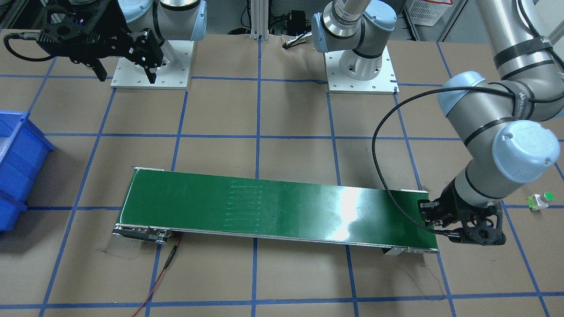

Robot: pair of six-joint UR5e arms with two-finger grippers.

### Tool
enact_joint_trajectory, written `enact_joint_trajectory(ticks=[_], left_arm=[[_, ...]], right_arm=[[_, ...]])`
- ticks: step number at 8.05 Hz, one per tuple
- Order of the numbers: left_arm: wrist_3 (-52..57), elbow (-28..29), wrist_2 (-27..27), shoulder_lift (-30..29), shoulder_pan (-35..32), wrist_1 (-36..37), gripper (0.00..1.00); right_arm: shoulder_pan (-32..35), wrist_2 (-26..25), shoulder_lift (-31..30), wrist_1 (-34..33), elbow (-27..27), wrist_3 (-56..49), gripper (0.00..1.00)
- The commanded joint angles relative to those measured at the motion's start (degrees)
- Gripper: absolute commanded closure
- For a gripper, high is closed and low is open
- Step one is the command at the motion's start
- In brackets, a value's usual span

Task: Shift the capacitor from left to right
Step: 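Lower the capacitor onto the belt and open the left gripper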

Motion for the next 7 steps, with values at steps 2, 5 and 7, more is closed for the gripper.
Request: enact_joint_trajectory(ticks=[2, 5, 7], left_arm=[[2.4, -3.0, -0.4, -3.3, -0.7, 4.3, 1.0], [1.4, -6.4, -0.4, -3.4, -0.8, 6.2, 1.0], [-1.9, -6.4, -0.5, -3.3, -1.0, 6.0, 0.83]], right_arm=[[0.0, 0.0, 0.0, 0.0, 0.0, 0.0, 0.0], [0.0, 0.0, 0.0, 0.0, 0.0, 0.0, 0.0], [0.0, 0.0, 0.0, 0.0, 0.1, 0.0, 0.0]])
